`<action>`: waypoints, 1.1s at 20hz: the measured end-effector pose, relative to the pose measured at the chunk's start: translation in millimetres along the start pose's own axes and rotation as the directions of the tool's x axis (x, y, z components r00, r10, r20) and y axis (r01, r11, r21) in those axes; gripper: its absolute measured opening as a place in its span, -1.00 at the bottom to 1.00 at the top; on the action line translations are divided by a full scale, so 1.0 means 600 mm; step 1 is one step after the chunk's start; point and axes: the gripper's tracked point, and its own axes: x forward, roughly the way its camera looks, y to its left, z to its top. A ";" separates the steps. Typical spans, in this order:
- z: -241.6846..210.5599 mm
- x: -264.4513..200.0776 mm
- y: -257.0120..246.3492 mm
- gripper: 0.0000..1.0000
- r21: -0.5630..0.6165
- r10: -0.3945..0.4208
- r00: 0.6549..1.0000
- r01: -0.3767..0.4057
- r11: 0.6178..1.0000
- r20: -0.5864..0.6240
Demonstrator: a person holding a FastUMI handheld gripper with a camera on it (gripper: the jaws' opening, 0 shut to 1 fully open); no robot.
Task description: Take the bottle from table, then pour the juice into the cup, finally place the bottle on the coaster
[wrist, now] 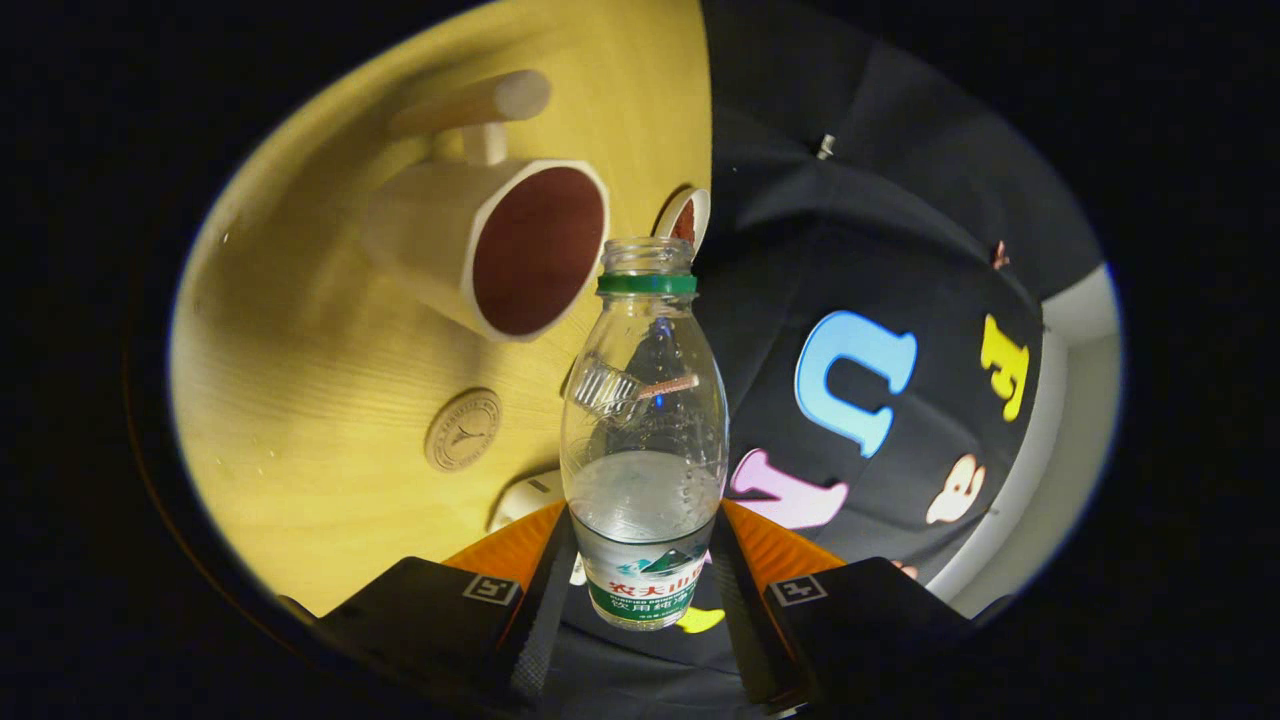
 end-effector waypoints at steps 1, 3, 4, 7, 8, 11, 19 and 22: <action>-0.001 -0.002 0.009 0.51 0.100 0.025 1.000 -0.025 0.995 -0.002; -0.003 -0.015 0.023 0.51 0.290 0.070 0.998 -0.069 0.954 0.007; 0.003 -0.015 0.023 0.51 0.369 0.079 0.997 -0.082 0.926 0.023; 0.022 -0.023 0.034 0.51 0.569 0.115 0.990 -0.138 0.811 0.077; 0.033 -0.025 0.035 0.51 0.627 0.123 0.985 -0.170 0.760 0.118; 0.062 -0.042 -0.001 0.52 0.747 0.085 0.969 -0.234 0.623 0.233; 0.063 -0.051 -0.104 0.52 0.917 -0.062 0.933 -0.334 0.220 0.355; 0.032 -0.016 -0.136 0.52 0.945 -0.120 0.938 -0.317 0.075 0.324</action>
